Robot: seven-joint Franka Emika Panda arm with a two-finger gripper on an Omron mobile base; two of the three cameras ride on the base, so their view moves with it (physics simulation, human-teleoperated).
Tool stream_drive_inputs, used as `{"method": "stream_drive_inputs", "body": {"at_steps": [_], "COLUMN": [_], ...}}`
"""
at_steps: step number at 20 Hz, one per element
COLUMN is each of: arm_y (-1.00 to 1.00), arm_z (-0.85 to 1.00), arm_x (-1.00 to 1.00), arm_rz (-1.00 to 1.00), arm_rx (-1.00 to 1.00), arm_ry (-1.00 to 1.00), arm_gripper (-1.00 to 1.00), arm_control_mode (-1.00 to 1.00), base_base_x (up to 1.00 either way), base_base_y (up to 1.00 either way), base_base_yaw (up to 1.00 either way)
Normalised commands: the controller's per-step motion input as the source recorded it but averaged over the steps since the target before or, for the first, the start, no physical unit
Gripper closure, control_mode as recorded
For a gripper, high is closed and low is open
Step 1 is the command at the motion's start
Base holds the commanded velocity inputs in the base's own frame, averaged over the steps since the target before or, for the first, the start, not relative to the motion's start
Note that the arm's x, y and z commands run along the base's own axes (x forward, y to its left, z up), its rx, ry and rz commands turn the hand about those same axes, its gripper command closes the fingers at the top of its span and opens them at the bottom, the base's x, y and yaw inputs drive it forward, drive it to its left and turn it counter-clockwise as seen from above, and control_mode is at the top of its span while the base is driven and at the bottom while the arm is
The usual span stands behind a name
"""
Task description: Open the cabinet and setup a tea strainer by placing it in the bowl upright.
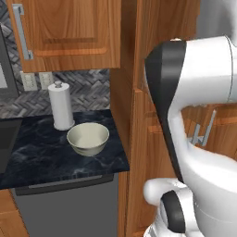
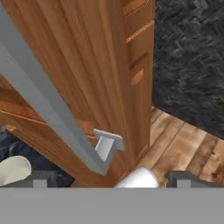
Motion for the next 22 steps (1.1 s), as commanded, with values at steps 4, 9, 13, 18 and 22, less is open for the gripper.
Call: {"method": "stream_drive_inputs", "body": {"at_steps": [4,9,13,18,22], "arm_y": [-0.30,-0.43,-0.56,-0.26,0.00], "arm_z": [-0.09,-0.15,-0.11,-0.09,-0.44], "arm_x": [-0.14,-0.05,-0.18,-0.35,-0.18], "arm_rz": [0.19,0.21,0.22,0.17,0.12], "arm_rx": [0.35,0.28,0.29,0.26,0.07], "arm_ry": [0.16,0.16,0.10,0.05,0.08], "arm_gripper": [-1.00,-1.00,-1.00,-1.00,-1.00], "arm_control_mode": [-1.00,-1.00,-1.00,-1.00,-1.00], "base_base_x": [0.00,0.00,0.00,0.00,0.00], "base_base_y": [0.00,0.00,0.00,0.00,0.00], "base_base_yaw": [0.00,0.00,0.00,0.00,0.00]}}
